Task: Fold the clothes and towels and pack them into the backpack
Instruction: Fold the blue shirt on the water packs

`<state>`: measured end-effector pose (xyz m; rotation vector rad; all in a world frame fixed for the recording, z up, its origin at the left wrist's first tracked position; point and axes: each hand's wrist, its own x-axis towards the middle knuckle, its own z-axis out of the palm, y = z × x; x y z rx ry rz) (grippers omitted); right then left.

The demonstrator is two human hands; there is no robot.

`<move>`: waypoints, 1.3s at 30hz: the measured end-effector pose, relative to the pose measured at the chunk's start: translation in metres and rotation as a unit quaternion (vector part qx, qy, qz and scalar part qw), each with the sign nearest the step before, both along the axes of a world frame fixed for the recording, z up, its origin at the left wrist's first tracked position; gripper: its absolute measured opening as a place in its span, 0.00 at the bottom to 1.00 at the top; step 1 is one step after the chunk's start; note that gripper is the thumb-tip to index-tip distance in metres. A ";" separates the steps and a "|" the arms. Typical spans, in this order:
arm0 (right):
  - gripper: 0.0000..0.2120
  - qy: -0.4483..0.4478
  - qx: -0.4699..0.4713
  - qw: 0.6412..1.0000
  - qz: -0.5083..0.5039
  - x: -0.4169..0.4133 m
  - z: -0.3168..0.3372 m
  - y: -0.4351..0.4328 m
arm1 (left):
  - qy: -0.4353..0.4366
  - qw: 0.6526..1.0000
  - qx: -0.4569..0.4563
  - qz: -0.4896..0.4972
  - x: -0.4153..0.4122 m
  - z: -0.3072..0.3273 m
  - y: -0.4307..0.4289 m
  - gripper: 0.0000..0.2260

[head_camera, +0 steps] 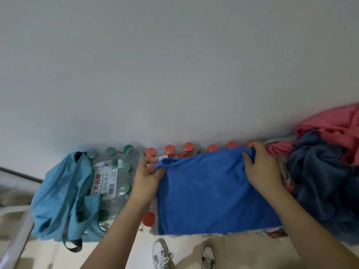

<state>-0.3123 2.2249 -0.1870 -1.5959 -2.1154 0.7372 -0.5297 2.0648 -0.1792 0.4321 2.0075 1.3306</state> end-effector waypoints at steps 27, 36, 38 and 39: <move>0.32 -0.196 0.105 0.938 0.267 -0.101 -0.044 -0.099 | 0.200 0.962 -0.098 -0.155 -0.035 -0.012 -0.053 0.33; 0.32 -0.205 0.114 0.914 0.330 -0.124 -0.043 -0.109 | 0.078 0.994 -0.048 -0.059 -0.049 0.001 -0.075 0.34; 0.32 -0.194 0.102 0.910 0.352 -0.129 -0.040 -0.112 | 0.077 0.995 -0.052 -0.042 -0.052 0.004 -0.081 0.33; 0.33 -0.182 0.100 0.909 0.362 -0.133 -0.037 -0.114 | 0.076 0.995 -0.054 -0.035 -0.053 0.005 -0.084 0.33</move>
